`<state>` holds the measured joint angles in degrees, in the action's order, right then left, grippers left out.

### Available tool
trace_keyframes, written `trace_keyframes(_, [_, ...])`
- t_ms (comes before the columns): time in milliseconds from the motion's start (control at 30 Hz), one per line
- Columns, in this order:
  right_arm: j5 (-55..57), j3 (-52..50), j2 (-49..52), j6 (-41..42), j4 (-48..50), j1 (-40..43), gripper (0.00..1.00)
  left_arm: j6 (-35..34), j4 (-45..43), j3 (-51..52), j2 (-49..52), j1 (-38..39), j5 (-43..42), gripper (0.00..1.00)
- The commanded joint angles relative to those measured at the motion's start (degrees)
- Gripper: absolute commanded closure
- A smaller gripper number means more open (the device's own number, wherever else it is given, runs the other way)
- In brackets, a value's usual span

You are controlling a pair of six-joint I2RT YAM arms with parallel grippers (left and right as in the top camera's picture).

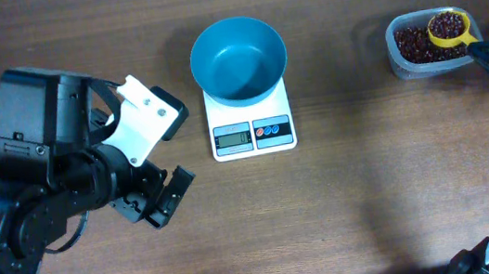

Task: Scoop item into bowl and weigh 50g on scale
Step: 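Drag the scoop through the beans and lift it filled, then carry the filled scoop over the teal bowl with the right gripper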

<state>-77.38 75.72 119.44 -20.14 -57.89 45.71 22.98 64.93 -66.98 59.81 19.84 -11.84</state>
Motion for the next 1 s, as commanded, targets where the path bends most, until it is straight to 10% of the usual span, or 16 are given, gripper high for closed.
trace_keyframes(0, [-3.5,-0.5,0.2,-2.1,-0.6,0.1,0.96,0.5,-0.1,-0.3,0.1,-0.2,-0.9,0.01])
trace_keyframes(633, [-8.7,-0.5,0.2,-14.1,-13.6,-0.9,0.96,0.5,-0.1,-0.3,0.1,-0.2,-0.9,0.01])
trace_keyframes(967, [-11.5,-0.4,0.2,-14.1,-15.3,-14.2,0.96,0.5,-0.1,-0.3,0.1,-0.2,-0.9,0.01])
